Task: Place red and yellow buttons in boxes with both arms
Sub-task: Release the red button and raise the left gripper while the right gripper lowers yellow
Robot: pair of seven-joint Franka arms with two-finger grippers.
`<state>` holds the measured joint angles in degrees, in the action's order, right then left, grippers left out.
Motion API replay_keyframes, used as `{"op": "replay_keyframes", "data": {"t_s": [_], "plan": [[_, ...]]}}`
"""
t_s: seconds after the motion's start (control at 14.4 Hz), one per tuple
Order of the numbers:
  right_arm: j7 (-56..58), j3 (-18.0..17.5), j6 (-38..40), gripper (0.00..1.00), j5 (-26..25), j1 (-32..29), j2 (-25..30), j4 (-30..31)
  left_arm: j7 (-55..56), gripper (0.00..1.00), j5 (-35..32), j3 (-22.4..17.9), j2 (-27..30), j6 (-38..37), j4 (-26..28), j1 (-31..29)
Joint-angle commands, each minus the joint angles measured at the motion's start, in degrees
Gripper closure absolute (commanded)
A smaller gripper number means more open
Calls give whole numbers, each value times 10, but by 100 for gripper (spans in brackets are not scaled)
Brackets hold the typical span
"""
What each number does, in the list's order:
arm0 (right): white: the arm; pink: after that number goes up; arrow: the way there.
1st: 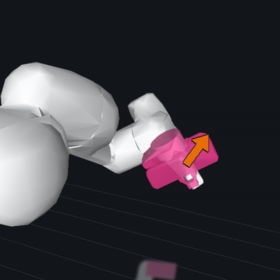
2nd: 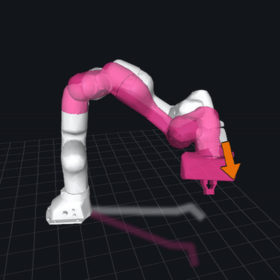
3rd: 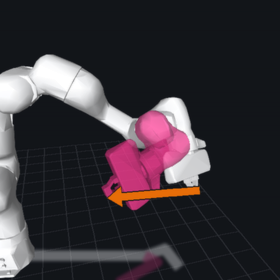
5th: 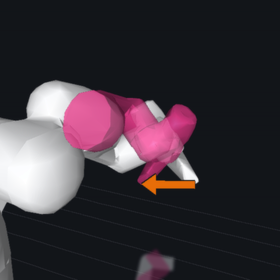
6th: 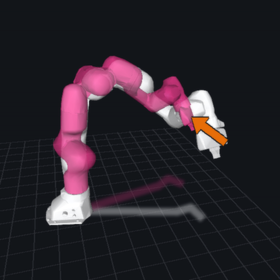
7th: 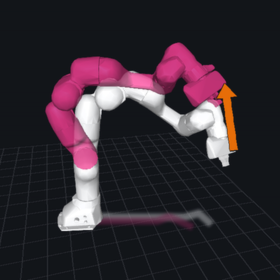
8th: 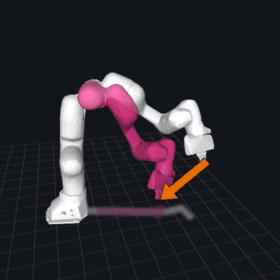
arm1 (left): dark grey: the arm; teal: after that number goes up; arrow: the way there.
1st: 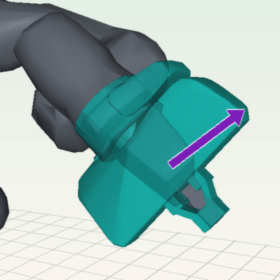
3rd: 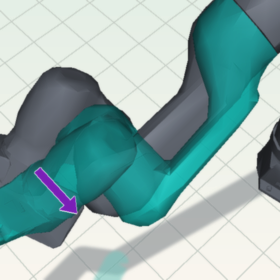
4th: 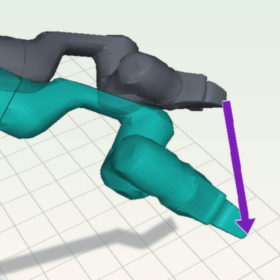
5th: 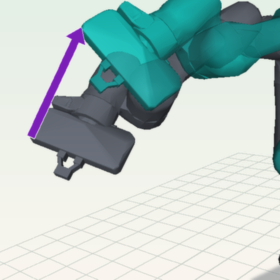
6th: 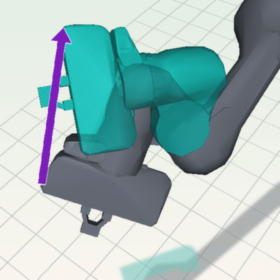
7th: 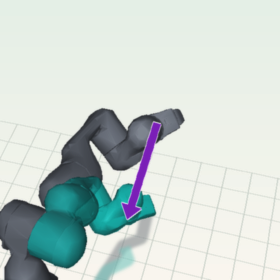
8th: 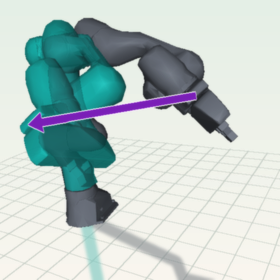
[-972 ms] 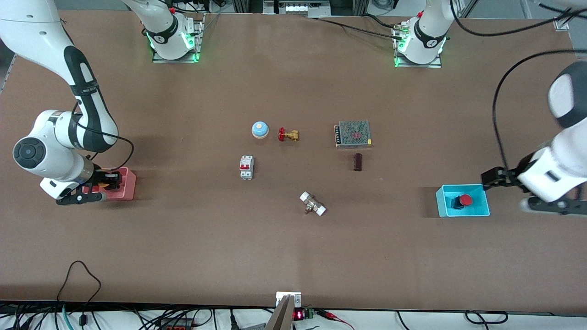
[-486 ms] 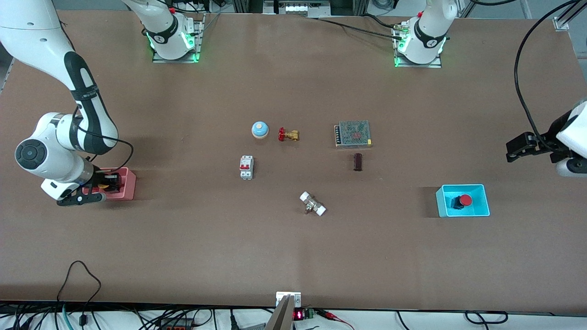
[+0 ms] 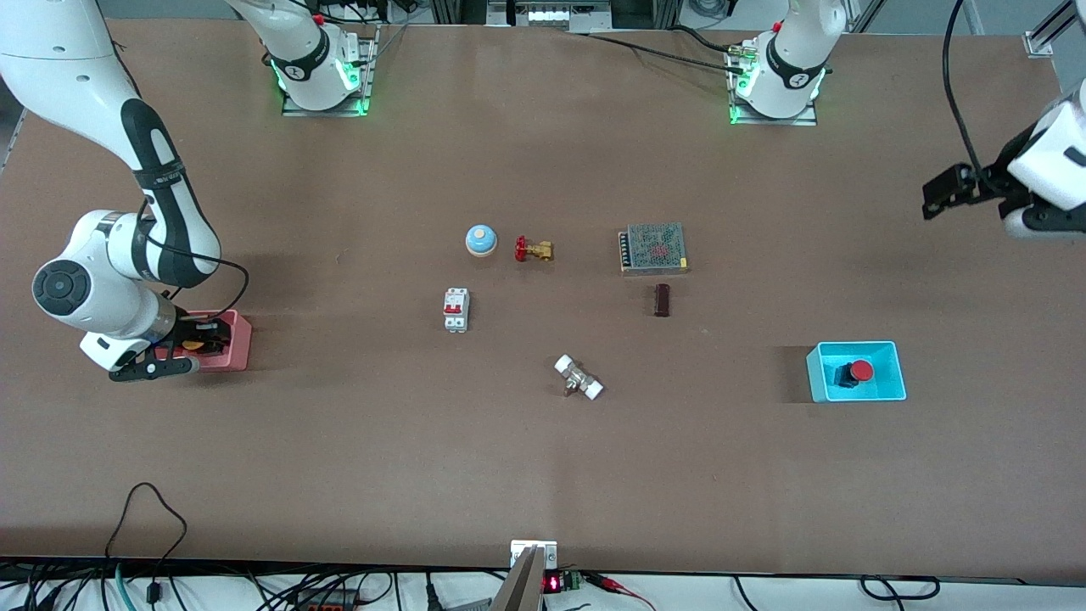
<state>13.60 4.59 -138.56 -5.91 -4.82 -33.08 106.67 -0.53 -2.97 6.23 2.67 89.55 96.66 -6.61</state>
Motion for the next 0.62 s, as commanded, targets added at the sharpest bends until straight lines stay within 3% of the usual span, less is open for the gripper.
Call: {"op": "replay_keyframes", "data": {"t_s": [0.0, 0.14, 0.42, 0.56], "plan": [[13, -4, -4, 0, 11, -4, 5, -1, -5, 0, 25, 3, -17, -15, -23, -4], [13, -6, 10, 0, 11, 0, 29, -1, -5, 0, 30, 3, -30, -14, -50, -2], [8, -11, 107, 0, 14, 5, 103, -7, -4, 0, 29, 4, -31, -15, -53, 1], [6, -12, 155, 0, 44, 10, 136, -22, -4, 0, 29, 4, -31, -16, -53, 1]]}}
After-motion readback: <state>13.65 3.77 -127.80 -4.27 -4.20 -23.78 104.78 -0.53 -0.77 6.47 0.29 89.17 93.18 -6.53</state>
